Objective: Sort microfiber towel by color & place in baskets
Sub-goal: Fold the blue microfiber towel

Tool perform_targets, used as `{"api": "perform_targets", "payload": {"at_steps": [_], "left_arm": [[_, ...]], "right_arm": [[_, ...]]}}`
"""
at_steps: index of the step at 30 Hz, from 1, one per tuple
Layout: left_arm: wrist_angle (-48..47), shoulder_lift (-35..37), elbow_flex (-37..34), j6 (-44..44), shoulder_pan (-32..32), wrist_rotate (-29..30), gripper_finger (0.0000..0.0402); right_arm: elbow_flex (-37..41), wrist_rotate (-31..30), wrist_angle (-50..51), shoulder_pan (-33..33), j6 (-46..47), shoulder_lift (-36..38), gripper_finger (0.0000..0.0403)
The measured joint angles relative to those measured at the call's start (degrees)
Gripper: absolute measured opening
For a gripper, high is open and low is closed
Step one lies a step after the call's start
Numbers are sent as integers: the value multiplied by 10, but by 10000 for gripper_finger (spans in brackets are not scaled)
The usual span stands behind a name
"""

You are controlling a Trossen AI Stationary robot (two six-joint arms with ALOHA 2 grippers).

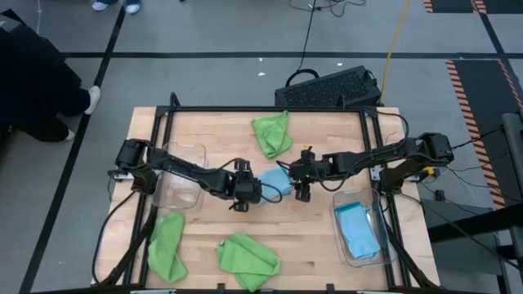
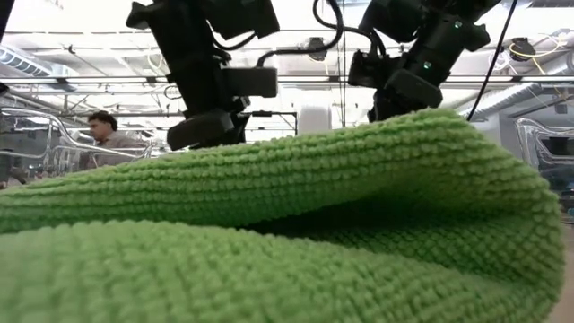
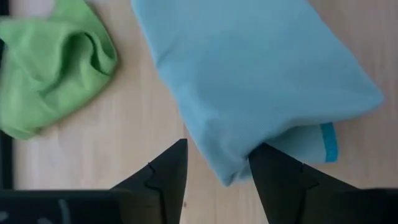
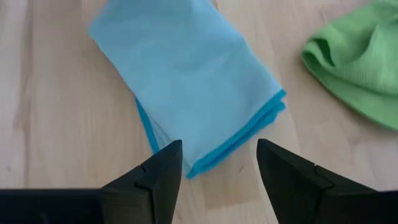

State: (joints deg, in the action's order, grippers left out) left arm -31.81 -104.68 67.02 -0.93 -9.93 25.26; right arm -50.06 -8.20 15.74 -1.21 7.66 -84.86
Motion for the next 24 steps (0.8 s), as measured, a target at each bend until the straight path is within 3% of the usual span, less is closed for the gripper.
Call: {"api": "perform_targets", "payload": {"at_steps": [5,12,18,24], "left_arm": [[0,0,0,10,20,-15,142],[2,0,0,28,34,-28,17],[6,5,0,82,32,-40,8],[12,5,28,138,-14,-80,6]], "right_arm": [[0,10,-18,0,-3,0,201],[0,9,-18,0,0,0,201],[0,10,-17,0,11,0,201],[0,10,-9,0,21,0,201]]}}
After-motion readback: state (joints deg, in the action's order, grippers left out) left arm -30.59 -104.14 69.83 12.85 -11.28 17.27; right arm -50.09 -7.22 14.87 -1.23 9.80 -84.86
